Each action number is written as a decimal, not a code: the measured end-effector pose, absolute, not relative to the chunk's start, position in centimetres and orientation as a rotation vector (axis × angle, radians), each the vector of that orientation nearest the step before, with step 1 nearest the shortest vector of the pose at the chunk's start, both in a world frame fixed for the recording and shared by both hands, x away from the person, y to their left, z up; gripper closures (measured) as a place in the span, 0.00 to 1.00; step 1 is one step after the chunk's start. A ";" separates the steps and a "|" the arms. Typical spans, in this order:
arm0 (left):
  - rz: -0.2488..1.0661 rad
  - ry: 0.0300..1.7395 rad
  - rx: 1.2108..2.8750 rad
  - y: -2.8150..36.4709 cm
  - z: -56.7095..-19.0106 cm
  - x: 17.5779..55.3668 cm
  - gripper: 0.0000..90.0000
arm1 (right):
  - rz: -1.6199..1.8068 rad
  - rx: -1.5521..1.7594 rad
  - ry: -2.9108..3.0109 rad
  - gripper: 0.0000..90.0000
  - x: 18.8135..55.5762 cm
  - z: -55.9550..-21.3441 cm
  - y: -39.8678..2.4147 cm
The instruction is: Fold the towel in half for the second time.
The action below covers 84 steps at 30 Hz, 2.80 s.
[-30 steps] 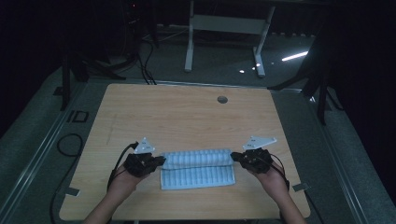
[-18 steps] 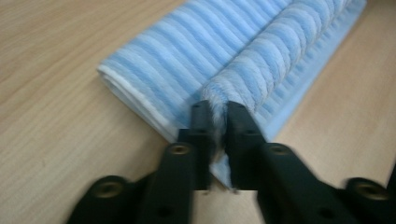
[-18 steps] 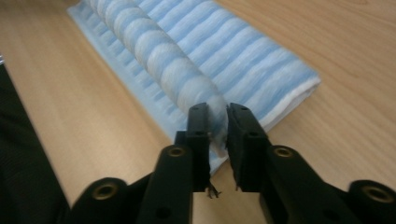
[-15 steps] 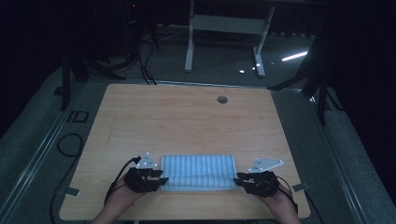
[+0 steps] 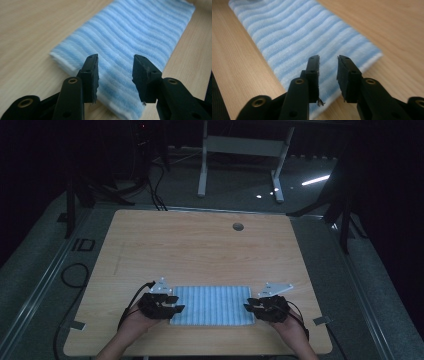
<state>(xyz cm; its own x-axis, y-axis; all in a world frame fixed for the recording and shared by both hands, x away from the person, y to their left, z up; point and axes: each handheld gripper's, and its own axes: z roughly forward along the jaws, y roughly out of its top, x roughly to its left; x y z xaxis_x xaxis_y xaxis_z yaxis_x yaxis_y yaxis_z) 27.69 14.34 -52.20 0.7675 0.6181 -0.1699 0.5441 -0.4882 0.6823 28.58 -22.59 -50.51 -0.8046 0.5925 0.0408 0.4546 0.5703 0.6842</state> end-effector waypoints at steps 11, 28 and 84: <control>0.136 0.859 2.263 13.2 -54.3 28.7 0.59 | 0.932 0.865 2.673 0.76 30.8 -53.7 -20.1; 0.169 0.899 2.246 14.4 -54.4 32.8 0.59 | 0.905 0.871 2.681 0.66 36.0 -53.6 -18.6; 0.168 0.919 2.118 15.1 -52.7 36.8 0.07 | 1.164 0.834 2.623 0.16 41.1 -51.5 -17.3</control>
